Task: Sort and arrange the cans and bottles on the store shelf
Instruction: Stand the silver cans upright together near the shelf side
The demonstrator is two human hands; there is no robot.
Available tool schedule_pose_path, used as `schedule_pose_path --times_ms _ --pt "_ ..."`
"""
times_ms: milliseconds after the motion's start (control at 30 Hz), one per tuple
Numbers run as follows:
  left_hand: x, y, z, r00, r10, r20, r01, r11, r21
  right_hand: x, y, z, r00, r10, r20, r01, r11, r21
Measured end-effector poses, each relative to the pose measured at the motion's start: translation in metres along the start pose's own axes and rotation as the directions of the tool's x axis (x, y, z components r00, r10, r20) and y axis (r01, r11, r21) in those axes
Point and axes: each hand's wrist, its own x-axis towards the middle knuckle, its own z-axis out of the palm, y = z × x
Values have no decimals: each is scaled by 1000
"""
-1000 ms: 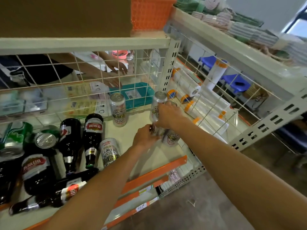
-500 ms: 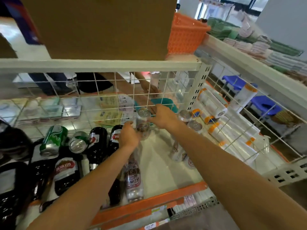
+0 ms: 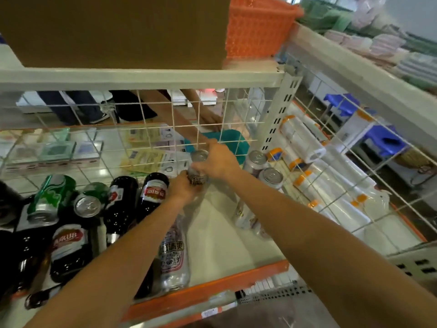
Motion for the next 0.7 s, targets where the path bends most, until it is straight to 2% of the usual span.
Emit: schedule_pose_path --times_ms 233,367,533,700 --pt "-15 30 35 973 164 160 -159 986 -47 -23 35 -43 999 33 24 -26 972 -232" --pt "-15 31 59 965 175 195 -163 984 -76 -31 55 -50 998 66 8 -60 942 -329" --pt "-18 27 64 966 182 183 -185 983 2 -32 64 -47 999 52 -4 -50 927 -371" --pt "-28 18 27 978 173 116 -184 979 93 -41 58 -47 998 20 -56 -44 881 -471"
